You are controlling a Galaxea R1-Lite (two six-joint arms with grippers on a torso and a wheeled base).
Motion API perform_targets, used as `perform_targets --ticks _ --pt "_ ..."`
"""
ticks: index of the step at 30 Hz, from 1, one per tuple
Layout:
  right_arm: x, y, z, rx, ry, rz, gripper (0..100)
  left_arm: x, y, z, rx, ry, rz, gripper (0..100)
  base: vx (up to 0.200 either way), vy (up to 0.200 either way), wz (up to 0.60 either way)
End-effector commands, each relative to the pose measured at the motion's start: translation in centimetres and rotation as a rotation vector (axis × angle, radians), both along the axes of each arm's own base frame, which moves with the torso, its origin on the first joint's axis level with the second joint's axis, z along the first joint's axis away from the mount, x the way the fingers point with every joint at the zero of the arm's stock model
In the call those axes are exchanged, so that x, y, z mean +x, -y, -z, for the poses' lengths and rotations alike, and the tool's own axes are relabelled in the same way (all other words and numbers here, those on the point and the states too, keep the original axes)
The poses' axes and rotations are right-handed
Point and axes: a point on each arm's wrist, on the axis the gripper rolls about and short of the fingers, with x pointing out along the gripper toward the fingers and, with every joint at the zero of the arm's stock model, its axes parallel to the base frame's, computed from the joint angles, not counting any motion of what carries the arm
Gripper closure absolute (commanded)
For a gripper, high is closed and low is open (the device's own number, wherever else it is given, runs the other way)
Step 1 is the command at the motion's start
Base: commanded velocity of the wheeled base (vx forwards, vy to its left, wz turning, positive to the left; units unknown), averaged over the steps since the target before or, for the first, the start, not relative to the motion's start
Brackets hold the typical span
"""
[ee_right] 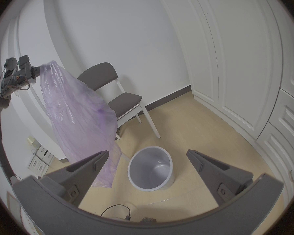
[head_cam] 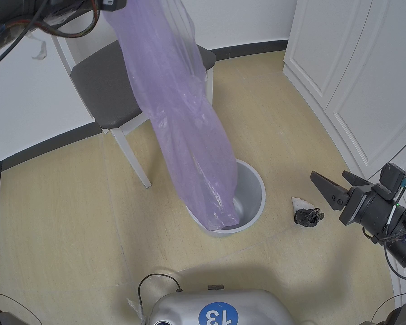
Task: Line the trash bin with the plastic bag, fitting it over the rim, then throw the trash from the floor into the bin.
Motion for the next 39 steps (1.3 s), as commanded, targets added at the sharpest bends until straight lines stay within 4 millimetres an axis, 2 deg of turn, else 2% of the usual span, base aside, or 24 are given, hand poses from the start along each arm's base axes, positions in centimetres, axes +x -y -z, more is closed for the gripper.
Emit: perform_targets --ticks 1,7,12,17,21,32,38,39 --pt "-0.8 0.6 -0.2 0.009 0.016 -0.001 0 0.1 -0.9 -0.2 0.050 0.023 -0.043 100 0.000 0.000 0.00" --pt "-1.2 0.9 -1.0 -0.050 0.073 -0.004 0 0.3 -1.0 -0.2 0.094 0.041 -0.063 100 0.000 0.000 0.00" --pt "-1.9 1.4 -0.1 -0.066 0.056 -0.022 0 0.3 -1.0 -0.3 0.091 0.039 -0.086 100 0.000 0.000 0.00" --pt "-1.5 0.8 0.9 -0.085 0.012 -0.055 0 0.0 -1.2 -1.0 0.134 0.062 -0.099 100 0.000 0.000 0.00" --pt "-1.1 -0.4 1.5 -0.100 -0.012 -0.089 0 0.0 -1.1 -1.1 0.164 0.048 -0.123 100 0.000 0.000 0.00" --pt "0.2 -2.7 4.0 -0.099 -0.053 -0.104 0 0.6 1.5 -2.1 0.137 0.052 -0.136 100 0.000 0.000 0.00" --pt "0.1 -4.6 5.3 -0.093 -0.061 -0.128 0 0.9 2.1 -2.6 0.162 0.058 -0.135 100 0.000 0.000 0.00" --pt "0.1 -5.7 5.8 -0.098 -0.062 -0.145 0 0.9 2.2 -2.8 0.160 0.058 -0.135 100 0.000 0.000 0.00"
